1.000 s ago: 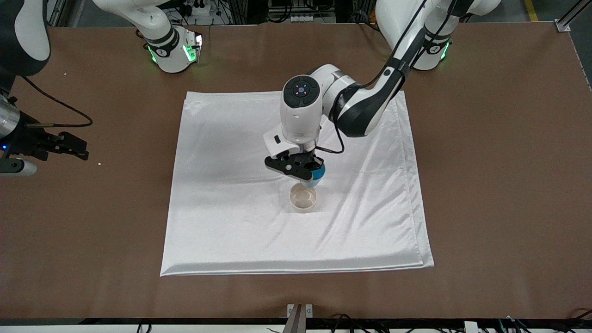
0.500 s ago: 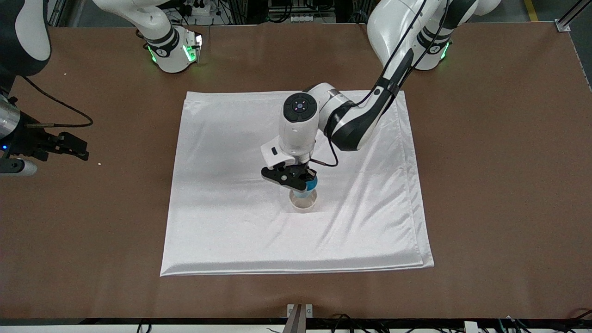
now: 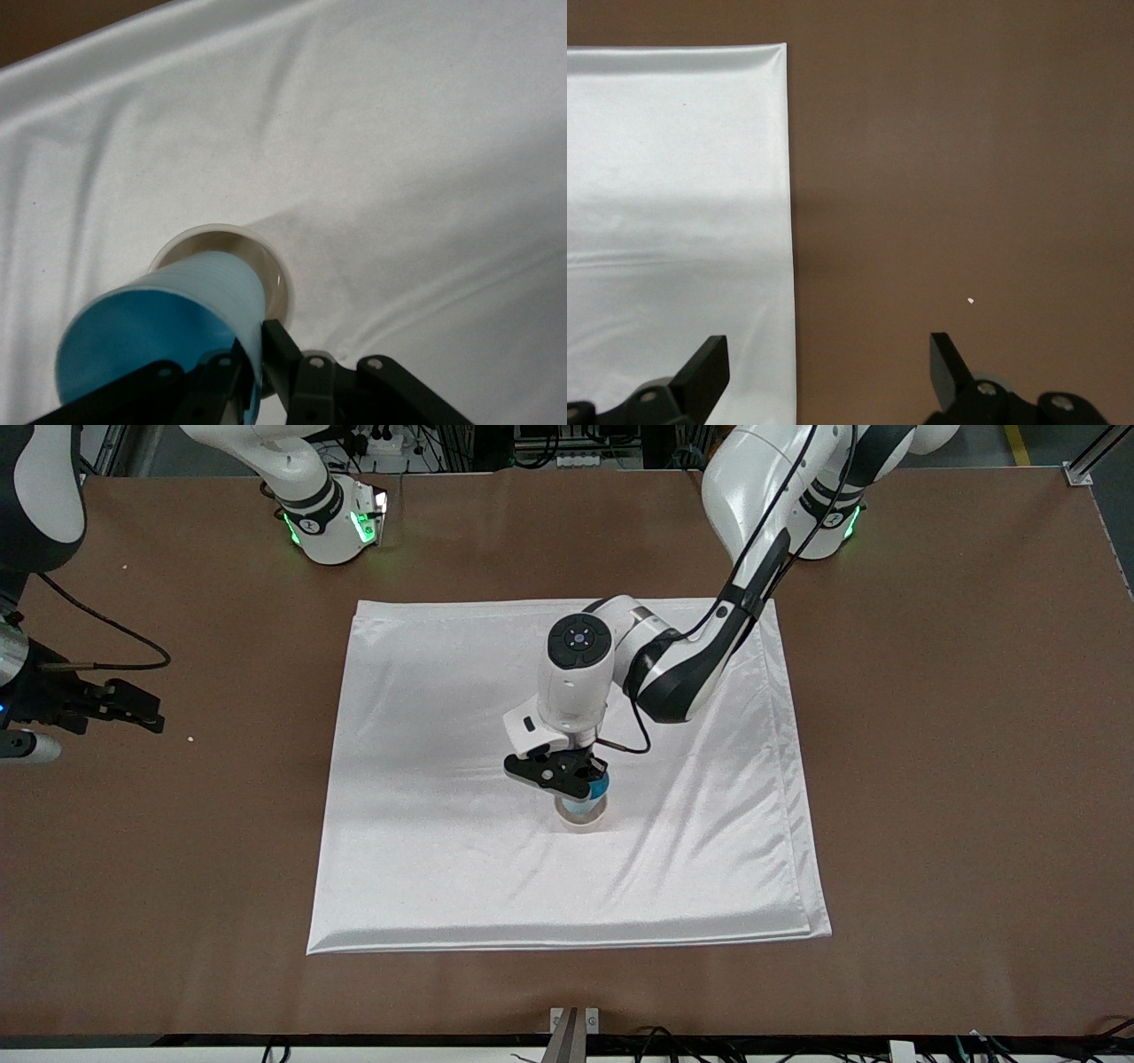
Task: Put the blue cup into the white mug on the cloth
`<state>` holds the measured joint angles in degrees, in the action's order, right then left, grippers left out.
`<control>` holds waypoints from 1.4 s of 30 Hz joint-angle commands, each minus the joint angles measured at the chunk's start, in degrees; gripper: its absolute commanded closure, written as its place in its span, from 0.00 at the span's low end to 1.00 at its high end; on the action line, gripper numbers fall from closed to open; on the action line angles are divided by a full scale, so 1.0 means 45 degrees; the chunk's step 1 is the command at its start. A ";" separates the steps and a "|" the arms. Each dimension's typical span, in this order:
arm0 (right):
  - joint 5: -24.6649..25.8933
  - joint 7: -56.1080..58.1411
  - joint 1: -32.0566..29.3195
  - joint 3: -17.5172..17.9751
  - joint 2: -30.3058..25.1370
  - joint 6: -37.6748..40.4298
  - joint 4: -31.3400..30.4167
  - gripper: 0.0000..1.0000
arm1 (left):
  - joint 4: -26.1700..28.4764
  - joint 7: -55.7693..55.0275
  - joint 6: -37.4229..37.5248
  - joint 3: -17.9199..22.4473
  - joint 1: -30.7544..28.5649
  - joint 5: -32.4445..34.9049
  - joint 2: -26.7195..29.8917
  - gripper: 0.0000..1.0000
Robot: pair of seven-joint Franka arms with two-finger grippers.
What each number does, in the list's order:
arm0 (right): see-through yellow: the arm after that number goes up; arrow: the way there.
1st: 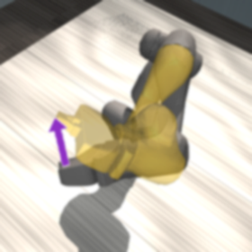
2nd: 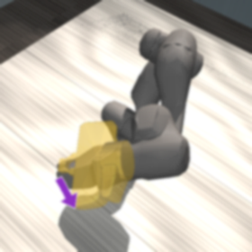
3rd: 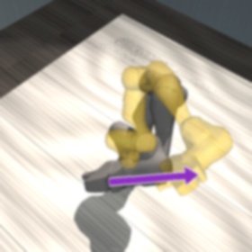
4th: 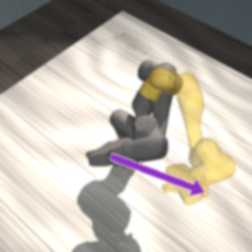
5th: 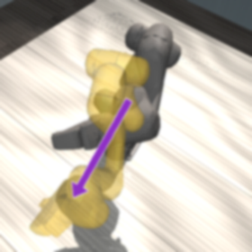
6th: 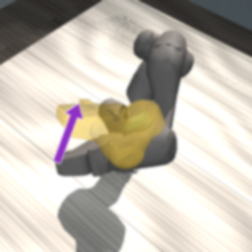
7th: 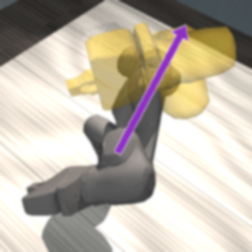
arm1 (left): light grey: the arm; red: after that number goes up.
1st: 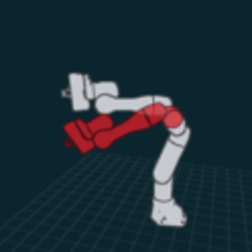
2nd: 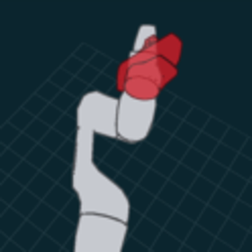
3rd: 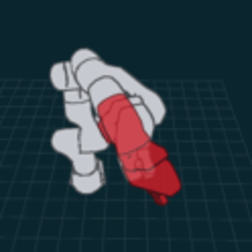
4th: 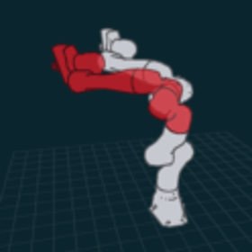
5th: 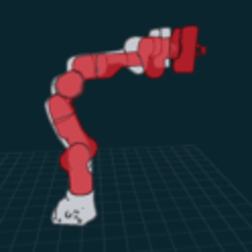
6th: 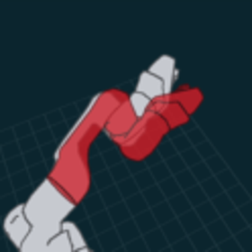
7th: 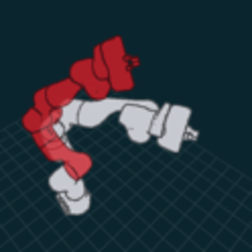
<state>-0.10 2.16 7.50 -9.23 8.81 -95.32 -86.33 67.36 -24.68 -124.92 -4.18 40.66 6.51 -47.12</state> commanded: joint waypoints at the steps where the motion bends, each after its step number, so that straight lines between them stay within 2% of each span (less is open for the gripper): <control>1: 0.0061 0.0146 -0.0377 0.0392 -0.0395 -0.0107 -0.0366 0.00 | -0.0478 -0.0121 -0.0111 0.0186 0.0106 0.0039 -0.0427 1.00; 7: 0.0080 0.0146 -0.1099 0.1153 -0.0395 -0.0107 -0.0346 0.00 | -0.0399 -0.0394 -0.0111 0.0186 0.0184 0.0039 -0.0447 1.00; 16: 0.0100 0.0146 -0.1783 0.1836 -0.0395 -0.0088 -0.0346 0.00 | -0.0380 -0.1037 -0.0131 0.0186 0.0320 0.0039 -0.0583 1.00; 17: 0.0100 0.0146 -0.1803 0.1857 -0.0395 -0.0088 -0.0346 0.00 | -0.0380 -0.1135 -0.0131 0.0186 0.0321 0.0039 -0.0603 0.93; 18: 0.0119 0.0146 -0.1764 0.1857 -0.0395 -0.0088 -0.0346 0.00 | -0.0380 -0.1136 -0.0131 0.0186 0.0321 0.0039 -0.0603 0.77; 19: 0.0120 0.0146 -0.1745 0.1857 -0.0395 -0.0107 -0.0346 0.00 | -0.0380 -0.1136 -0.0131 0.0186 0.0321 0.0039 -0.0584 0.54; 20: 0.0120 0.0127 -0.1725 0.1857 -0.0376 -0.0107 -0.0346 0.00 | -0.0380 -0.1136 -0.0131 0.0186 0.0321 0.0058 -0.0584 0.37; 21: 0.0139 0.0127 -0.1686 0.1876 -0.0376 -0.0107 -0.0346 0.00 | -0.0380 -0.1156 -0.0131 0.0186 0.0321 0.0058 -0.0584 0.26; 23: 0.0178 0.0107 -0.1608 0.1876 -0.0376 -0.0107 -0.0307 0.00 | -0.0361 -0.1214 -0.0131 0.0186 0.0340 0.0058 -0.0584 0.12; 24: 0.0178 0.0107 -0.1589 0.1876 -0.0376 -0.0088 -0.0307 0.00 | -0.0380 -0.1195 -0.0131 0.0186 0.0360 0.0077 -0.0584 0.00; 37: 0.0178 0.0146 -0.1686 0.1857 -0.0376 -0.0010 -0.0307 0.00 | -0.0341 -0.1214 0.0103 0.0225 0.0379 0.0214 -0.0077 0.00; 42: 0.0159 0.0146 -0.1608 0.1857 -0.0356 -0.0010 -0.0307 0.00 | -0.0224 -0.1234 0.1020 0.0225 0.0263 0.0214 0.0547 0.00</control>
<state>0.07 2.30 0.73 -1.61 8.80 -95.37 -86.33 66.06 -28.61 -124.62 -3.93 41.63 6.50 -47.94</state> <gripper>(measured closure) 0.000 0.000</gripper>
